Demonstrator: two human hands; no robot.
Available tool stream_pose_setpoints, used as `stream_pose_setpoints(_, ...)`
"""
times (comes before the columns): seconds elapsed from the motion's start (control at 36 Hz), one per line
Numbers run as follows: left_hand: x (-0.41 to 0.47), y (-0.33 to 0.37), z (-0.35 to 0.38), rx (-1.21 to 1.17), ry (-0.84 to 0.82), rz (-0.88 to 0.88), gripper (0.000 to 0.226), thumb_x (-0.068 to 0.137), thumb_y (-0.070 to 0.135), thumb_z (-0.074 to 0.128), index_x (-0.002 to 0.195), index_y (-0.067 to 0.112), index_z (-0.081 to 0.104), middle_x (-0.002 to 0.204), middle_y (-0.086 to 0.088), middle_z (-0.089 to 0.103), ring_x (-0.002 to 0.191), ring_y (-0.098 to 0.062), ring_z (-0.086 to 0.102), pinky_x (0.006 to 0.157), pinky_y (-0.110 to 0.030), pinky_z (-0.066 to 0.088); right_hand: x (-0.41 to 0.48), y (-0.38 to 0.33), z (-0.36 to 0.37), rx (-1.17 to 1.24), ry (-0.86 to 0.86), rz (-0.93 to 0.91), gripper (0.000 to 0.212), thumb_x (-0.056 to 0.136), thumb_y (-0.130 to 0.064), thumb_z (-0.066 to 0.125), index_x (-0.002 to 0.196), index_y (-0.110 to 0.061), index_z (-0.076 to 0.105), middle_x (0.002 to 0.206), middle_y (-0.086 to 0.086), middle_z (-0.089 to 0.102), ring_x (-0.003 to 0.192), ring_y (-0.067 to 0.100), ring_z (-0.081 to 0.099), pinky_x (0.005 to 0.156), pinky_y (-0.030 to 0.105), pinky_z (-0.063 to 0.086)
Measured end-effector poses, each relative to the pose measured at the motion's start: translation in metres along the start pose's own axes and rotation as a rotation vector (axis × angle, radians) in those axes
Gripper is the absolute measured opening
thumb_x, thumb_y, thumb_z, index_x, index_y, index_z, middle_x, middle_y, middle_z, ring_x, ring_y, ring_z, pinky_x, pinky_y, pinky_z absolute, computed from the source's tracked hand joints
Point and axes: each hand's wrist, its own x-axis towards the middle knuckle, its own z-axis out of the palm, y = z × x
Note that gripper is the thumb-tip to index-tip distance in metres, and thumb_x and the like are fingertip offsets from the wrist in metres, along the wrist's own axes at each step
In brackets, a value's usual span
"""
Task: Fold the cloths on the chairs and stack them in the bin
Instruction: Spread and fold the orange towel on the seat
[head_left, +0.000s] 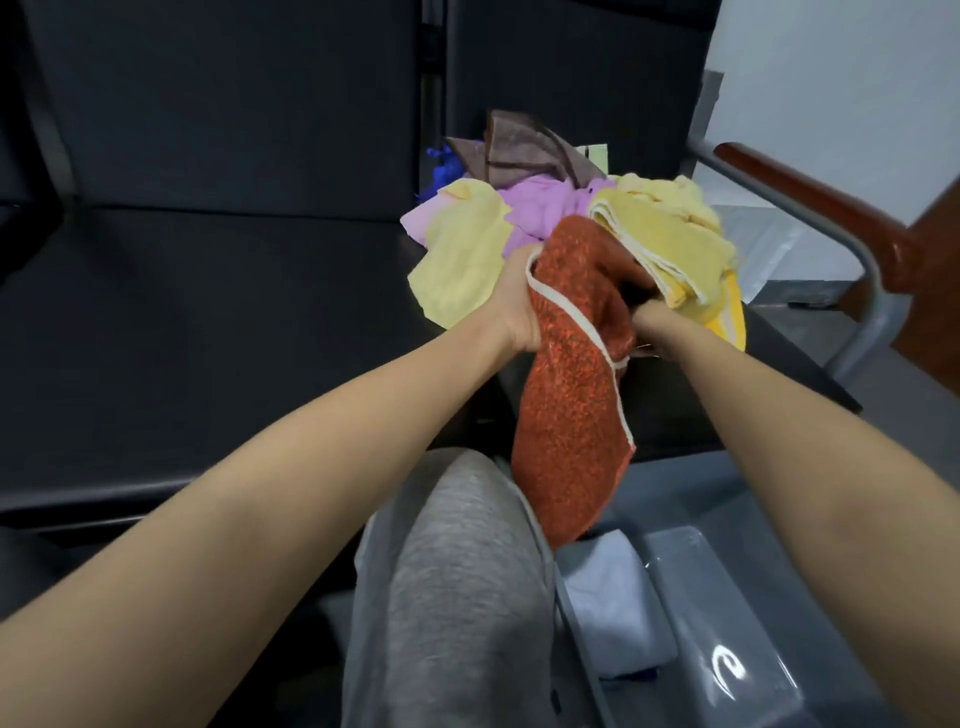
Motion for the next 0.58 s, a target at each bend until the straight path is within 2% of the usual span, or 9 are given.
stream_pose_setpoints(0.06,-0.007,0.011,0.007,-0.041,0.031,0.071,0.035,0.098,0.024,0.034,0.077,0.008,0.057,0.068,-0.003,0.049,0.063,-0.015,0.051,0.068,-0.029,0.042,0.037,0.018,0.0,0.032,-0.008,-0.008,0.012,0.092,-0.005,0.044,0.097,-0.009,0.054,0.089,0.017,0.058,0.065,0.019,0.052,0.079,0.039,0.048)
stream_pose_setpoints(0.08,-0.009,0.017,0.009,-0.058,0.035,0.123,0.033,0.099,0.026,0.033,0.086,0.008,0.057,0.074,-0.003,0.05,0.07,-0.016,0.051,0.071,-0.03,0.044,0.041,0.021,0.0,0.077,0.006,-0.017,0.023,0.093,-0.009,0.044,0.116,-0.011,0.051,0.096,0.018,0.06,0.066,0.019,0.052,0.079,0.039,0.047)
stream_pose_setpoints(0.17,-0.016,0.032,0.016,-0.114,-0.015,0.145,0.025,0.093,0.025,0.038,0.076,0.01,0.048,0.078,-0.007,0.047,0.075,-0.021,0.047,0.075,-0.037,0.042,0.039,0.015,0.002,0.161,0.065,-0.03,0.043,0.096,-0.007,0.041,0.139,-0.003,0.038,0.127,0.028,0.053,0.084,0.033,0.058,0.072,0.036,0.047)
stream_pose_setpoints(0.25,-0.016,0.033,0.01,-0.115,-0.094,0.173,0.014,0.081,0.02,0.053,0.085,0.007,0.052,0.089,-0.008,0.049,0.084,-0.023,0.048,0.089,-0.036,0.039,0.048,0.02,0.004,0.084,0.084,-0.019,0.033,0.092,-0.003,0.047,0.121,0.009,0.054,0.121,0.03,0.058,0.101,0.038,0.061,0.09,0.05,0.051)
stream_pose_setpoints(0.31,-0.011,0.029,0.0,-0.145,-0.125,0.153,0.014,0.086,0.014,0.051,0.074,0.007,0.052,0.08,-0.006,0.048,0.076,-0.019,0.047,0.088,-0.031,0.036,0.044,0.018,0.008,0.033,0.081,0.001,0.019,0.091,-0.009,0.049,0.1,-0.002,0.064,0.101,0.02,0.068,0.085,0.028,0.062,0.08,0.04,0.053)
stream_pose_setpoints(0.39,-0.008,0.028,-0.009,-0.162,-0.107,0.129,0.016,0.085,0.01,0.053,0.069,0.005,0.053,0.076,-0.006,0.049,0.074,-0.018,0.047,0.094,-0.027,0.037,0.011,0.002,0.008,0.012,0.024,0.021,0.023,0.092,-0.013,0.041,0.071,-0.016,0.052,0.052,-0.001,0.059,0.06,0.016,0.051,0.061,0.024,0.04)
stream_pose_setpoints(0.44,-0.009,0.031,-0.007,-0.175,-0.096,0.153,0.016,0.09,0.014,0.05,0.08,0.003,0.055,0.084,-0.007,0.051,0.079,-0.02,0.051,0.104,-0.029,0.034,-0.003,-0.007,0.008,0.036,-0.07,-0.01,0.026,0.094,-0.014,0.038,0.072,-0.018,0.049,0.055,-0.002,0.053,0.055,0.012,0.049,0.062,0.025,0.041)
stream_pose_setpoints(0.53,-0.016,0.034,0.0,-0.177,-0.069,0.171,0.043,0.094,0.019,0.042,0.063,0.0,0.065,0.07,-0.01,0.058,0.07,-0.021,0.055,0.083,-0.034,0.045,-0.018,-0.017,0.008,0.17,-0.209,-0.108,0.021,0.097,-0.019,0.042,0.08,-0.02,0.055,0.072,-0.002,0.057,0.056,0.007,0.055,0.062,0.024,0.051)
stream_pose_setpoints(0.58,-0.016,0.036,0.004,-0.237,-0.102,0.176,0.051,0.098,0.022,0.039,0.06,0.0,0.066,0.069,-0.01,0.059,0.072,-0.022,0.054,0.082,-0.037,0.045,-0.029,-0.024,0.008,0.258,-0.367,-0.155,0.019,0.099,-0.022,0.047,0.084,-0.02,0.059,0.073,-0.005,0.066,0.065,0.007,0.06,0.06,0.025,0.051)
